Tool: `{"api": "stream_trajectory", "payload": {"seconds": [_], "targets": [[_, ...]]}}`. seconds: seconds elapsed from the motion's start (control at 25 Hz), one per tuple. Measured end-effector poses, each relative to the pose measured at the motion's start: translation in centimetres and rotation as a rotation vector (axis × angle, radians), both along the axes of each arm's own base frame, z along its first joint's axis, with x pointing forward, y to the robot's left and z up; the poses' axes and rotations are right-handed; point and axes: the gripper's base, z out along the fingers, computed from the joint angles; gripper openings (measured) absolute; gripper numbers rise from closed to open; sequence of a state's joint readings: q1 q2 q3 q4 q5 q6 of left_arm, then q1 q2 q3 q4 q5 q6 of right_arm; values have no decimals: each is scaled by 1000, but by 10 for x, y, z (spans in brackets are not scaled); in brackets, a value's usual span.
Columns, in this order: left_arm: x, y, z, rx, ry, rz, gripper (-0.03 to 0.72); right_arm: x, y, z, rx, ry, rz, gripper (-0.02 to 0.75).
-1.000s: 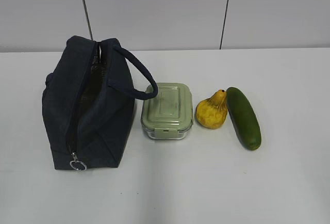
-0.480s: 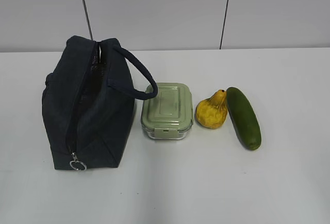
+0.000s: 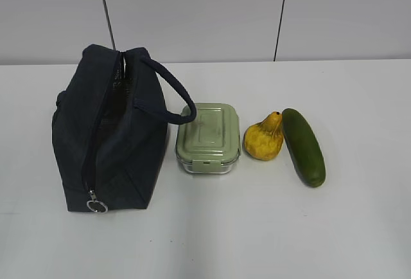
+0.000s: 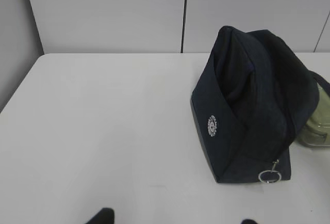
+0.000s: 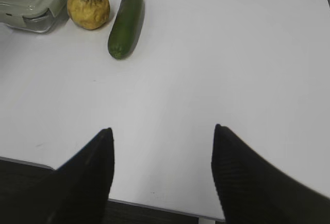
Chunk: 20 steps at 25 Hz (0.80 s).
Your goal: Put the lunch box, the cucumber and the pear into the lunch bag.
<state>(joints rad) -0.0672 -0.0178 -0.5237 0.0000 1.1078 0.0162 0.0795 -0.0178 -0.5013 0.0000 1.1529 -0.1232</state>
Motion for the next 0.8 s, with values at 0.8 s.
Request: {"api": "stream_trajectory", "payload": {"seconds": [0.8], "targets": [[154, -46, 19, -136, 273, -211, 396, 130, 13, 34, 103, 258, -62, 470]]}}
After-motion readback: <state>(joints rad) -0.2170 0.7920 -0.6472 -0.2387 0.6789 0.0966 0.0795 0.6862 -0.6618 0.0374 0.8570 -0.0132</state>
